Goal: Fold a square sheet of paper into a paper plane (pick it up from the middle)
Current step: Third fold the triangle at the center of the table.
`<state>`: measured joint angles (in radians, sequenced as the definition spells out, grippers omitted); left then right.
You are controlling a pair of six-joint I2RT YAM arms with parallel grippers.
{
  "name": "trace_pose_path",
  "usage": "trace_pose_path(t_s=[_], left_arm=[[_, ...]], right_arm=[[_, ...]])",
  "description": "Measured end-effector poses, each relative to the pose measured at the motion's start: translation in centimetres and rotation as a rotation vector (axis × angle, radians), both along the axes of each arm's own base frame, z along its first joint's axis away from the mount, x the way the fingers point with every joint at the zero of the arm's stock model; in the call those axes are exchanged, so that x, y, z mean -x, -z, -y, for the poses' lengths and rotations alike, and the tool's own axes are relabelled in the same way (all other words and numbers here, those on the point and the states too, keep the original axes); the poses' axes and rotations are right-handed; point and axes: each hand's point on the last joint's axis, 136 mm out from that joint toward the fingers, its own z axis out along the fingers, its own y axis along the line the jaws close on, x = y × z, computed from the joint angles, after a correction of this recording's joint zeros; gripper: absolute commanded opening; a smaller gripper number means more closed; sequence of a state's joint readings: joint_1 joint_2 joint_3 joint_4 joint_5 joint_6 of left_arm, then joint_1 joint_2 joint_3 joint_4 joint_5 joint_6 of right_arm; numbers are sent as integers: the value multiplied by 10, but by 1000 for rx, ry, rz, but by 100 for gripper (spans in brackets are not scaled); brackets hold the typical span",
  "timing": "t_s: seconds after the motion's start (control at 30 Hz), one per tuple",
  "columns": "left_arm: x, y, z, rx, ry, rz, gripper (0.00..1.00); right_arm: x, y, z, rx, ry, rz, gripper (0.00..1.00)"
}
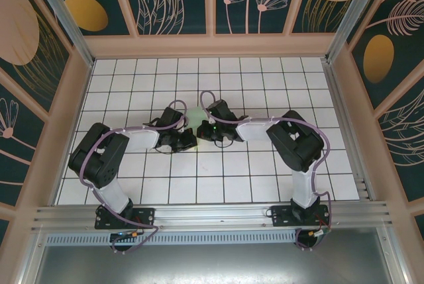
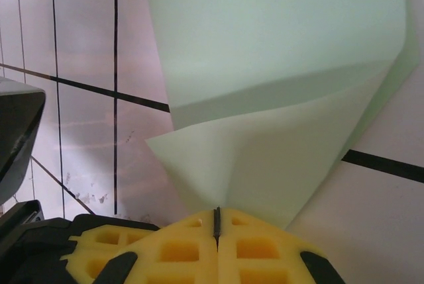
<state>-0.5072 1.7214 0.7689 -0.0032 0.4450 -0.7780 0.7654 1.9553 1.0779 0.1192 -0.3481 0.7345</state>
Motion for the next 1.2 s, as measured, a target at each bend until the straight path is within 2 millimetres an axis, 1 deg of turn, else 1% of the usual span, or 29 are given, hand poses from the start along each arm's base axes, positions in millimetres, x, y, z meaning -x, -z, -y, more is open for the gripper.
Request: trace_pose_path(t_s=[0.2,0.33,0.47,0.63,0.8,0.9,0.97,1.1,1.2], left_arm=[[0,0,0,0,0,0,0],[0,0,0,-1,-1,1,0],[0,0,0,-1,-1,0,0],[0,0,0,-1,3,3,0],[0,0,0,-3,9,7,0],[0,0,0,-5,14,11,0],[0,-1,0,-9,22,15,0],[2,-5,-4,-39,39,28,0],[1,-13,-7,-52,45,56,11]], right_arm=[[-4,10,6,20,13,-27,0],[-10,11,11,14,13,-36,0],[-25,12,22,6,30,-41,0],[-50,12,35,1,46,-43,0],[-77,8,47,21,81,-11,0],[-89,5,55,35,109,8,0],[-90,3,58,40,116,10,0],[-78,-7,54,31,98,19,0],[-71,-13,42,18,67,27,0]])
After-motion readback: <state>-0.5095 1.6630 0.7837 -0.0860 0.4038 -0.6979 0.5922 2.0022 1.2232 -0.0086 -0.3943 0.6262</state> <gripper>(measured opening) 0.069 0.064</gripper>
